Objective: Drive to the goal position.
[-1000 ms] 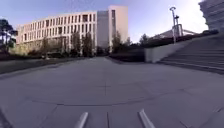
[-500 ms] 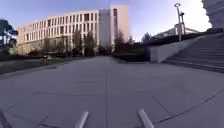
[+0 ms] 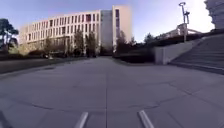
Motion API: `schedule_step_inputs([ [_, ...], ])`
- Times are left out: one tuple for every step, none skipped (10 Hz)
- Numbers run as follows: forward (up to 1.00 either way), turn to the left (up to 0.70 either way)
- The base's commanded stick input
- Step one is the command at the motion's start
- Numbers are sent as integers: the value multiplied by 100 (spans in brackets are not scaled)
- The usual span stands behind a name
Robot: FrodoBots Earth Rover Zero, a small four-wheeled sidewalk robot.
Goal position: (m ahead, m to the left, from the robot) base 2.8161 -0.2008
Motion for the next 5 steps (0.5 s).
schedule_step_inputs([
  [100, 0],
  [100, 0],
  [100, 0],
  [100, 0],
  [100, -21],
])
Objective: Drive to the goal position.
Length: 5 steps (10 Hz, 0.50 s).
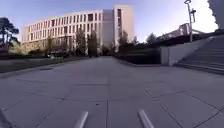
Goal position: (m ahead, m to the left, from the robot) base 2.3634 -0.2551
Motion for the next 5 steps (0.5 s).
schedule_step_inputs([
  [100, -27],
  [100, -27],
  [100, -27],
  [100, 0],
  [100, 0],
])
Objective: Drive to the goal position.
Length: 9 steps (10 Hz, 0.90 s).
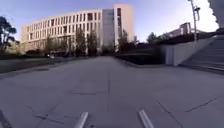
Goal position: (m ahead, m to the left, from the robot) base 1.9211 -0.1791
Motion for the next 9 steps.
schedule_step_inputs([
  [100, 0],
  [100, 0],
  [100, 0],
  [100, 0],
  [100, 0],
  [100, 0],
  [100, 0],
  [100, 0],
  [100, 0],
])
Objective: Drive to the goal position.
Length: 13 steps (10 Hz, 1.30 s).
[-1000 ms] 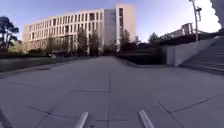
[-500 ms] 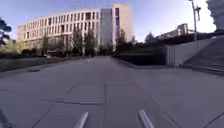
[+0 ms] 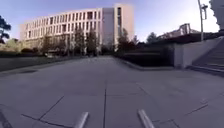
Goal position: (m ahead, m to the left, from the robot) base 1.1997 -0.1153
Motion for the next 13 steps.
schedule_step_inputs([
  [100, 0],
  [100, 0],
  [100, 0],
  [100, 0],
  [100, 0],
  [100, 0],
  [100, 0],
  [100, -17],
  [100, -27],
  [100, -27],
  [100, -8],
  [100, 0],
  [100, 0],
])
